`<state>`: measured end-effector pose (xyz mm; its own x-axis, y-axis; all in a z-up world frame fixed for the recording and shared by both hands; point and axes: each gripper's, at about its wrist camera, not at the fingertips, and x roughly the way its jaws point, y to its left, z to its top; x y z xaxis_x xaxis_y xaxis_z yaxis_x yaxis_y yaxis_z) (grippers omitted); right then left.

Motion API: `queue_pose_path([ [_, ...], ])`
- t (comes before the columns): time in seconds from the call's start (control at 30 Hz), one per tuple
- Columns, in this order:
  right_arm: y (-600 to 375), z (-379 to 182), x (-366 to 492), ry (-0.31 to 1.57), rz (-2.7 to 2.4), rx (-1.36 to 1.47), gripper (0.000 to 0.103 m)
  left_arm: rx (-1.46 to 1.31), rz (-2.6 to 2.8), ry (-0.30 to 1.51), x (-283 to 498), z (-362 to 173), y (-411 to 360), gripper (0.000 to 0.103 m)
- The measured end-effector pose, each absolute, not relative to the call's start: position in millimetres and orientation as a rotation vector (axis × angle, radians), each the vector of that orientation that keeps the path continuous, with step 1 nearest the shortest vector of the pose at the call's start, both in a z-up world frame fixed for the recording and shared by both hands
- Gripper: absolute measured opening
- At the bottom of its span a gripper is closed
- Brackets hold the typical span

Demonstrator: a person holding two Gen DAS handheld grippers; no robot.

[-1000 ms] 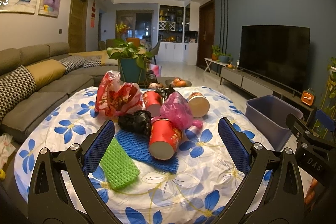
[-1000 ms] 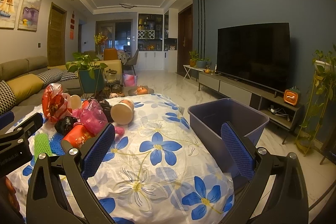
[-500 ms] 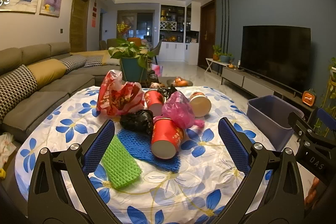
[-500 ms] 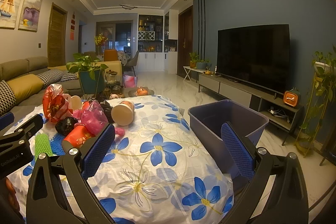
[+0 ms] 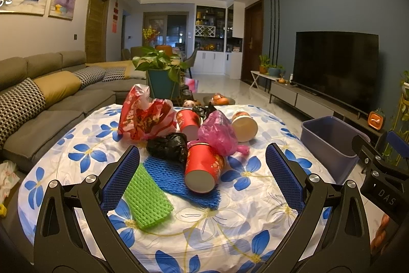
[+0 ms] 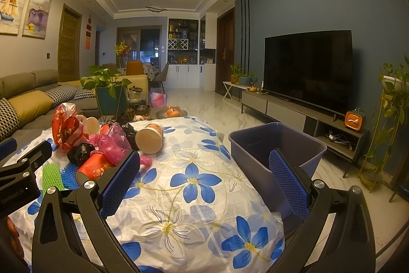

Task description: Collect trash

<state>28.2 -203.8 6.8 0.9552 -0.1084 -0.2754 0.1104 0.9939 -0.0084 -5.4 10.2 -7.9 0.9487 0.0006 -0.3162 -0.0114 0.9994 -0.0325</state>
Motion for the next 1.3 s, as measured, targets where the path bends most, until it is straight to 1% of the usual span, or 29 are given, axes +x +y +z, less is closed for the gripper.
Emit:
queue_pose_path([
  [1.3, -204.8, 9.5, 28.4, 0.272, -0.111, 0.006, 0.098, -0.046, 0.011, 0.333, -6.9, -9.3, 15.3, 0.097],
])
